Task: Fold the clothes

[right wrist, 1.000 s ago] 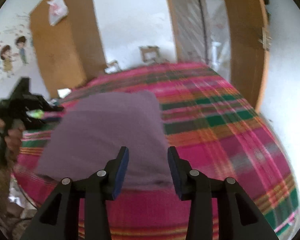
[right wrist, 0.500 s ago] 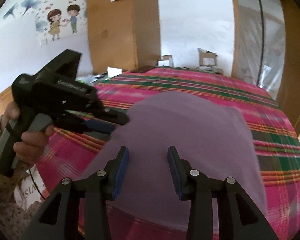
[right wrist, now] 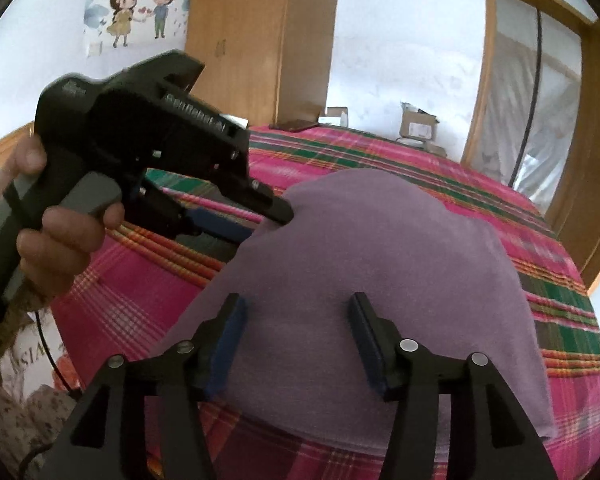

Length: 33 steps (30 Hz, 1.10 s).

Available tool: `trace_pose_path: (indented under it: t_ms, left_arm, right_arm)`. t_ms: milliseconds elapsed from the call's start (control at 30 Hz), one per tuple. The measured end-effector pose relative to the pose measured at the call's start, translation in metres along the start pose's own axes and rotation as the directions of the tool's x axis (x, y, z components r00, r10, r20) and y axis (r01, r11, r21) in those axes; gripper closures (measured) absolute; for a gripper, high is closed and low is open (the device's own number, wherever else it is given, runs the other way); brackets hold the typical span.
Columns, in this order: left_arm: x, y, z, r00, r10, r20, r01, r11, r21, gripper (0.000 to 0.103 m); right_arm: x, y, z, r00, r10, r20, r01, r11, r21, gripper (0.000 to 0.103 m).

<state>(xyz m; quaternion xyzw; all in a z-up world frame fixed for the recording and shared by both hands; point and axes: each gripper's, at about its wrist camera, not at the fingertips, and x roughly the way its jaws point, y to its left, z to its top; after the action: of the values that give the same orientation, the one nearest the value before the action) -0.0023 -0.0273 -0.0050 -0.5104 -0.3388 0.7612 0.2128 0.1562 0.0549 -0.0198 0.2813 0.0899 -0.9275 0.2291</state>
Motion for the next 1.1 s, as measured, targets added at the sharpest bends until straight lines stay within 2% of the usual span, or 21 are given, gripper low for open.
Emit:
trace_pose_path:
  t_ms: [33,67,133,233,433,533,600,667,900,1100]
  left_arm:
    - [0.000,-0.001,0.000,1.000,0.001,0.001,-0.001,1.000,0.000,0.059]
    - [-0.001,-0.001,0.000,1.000,0.002,0.005,-0.002,1.000,-0.002,0.059]
    - [-0.001,-0.003,-0.001,1.000,-0.001,0.002,0.001,1.000,0.007,0.059]
    - [0.000,-0.005,-0.003,1.000,-0.006,-0.012,0.006,1.000,0.021,0.059]
    - [0.001,-0.006,-0.006,1.000,0.000,-0.020,0.000,1.000,0.027,0.059]
    - [0.001,-0.008,-0.011,1.000,0.000,-0.024,0.000,0.999,0.036,0.057]
    - [0.001,-0.009,-0.012,1.000,0.003,-0.023,-0.002,0.999,0.038,0.057]
    - [0.000,-0.010,-0.012,1.000,0.008,-0.024,-0.007,0.999,0.042,0.057]
    - [-0.002,-0.014,-0.016,0.998,0.052,-0.041,-0.048,0.995,0.083,0.053]
    - [-0.003,-0.017,-0.021,0.995,0.070,-0.067,-0.061,0.990,0.125,0.050]
  right_arm:
    - [-0.001,0.000,0.001,1.000,0.001,0.004,-0.001,1.000,0.003,0.046]
    - [-0.005,-0.002,0.003,0.999,0.037,0.030,-0.038,0.999,0.019,0.046]
    - [-0.004,0.000,0.006,0.998,0.038,0.041,-0.038,0.999,0.009,0.046]
    - [0.013,0.001,0.003,0.999,0.039,-0.032,-0.039,0.999,0.021,0.048]
    - [0.020,0.004,0.002,0.999,0.022,-0.047,-0.022,1.000,0.001,0.047]
    - [0.016,-0.001,0.002,0.998,0.054,-0.044,-0.053,0.999,0.012,0.046]
    - [0.007,-0.015,0.003,0.993,0.112,-0.022,-0.110,0.991,0.076,0.047]
    - [-0.001,-0.023,0.005,0.992,0.125,-0.004,-0.124,0.986,0.113,0.047]
    - [-0.031,-0.084,0.009,0.995,0.082,0.055,-0.093,0.966,0.243,0.047]
    - [-0.032,-0.154,-0.003,0.999,0.004,-0.053,0.015,0.933,0.360,0.047]
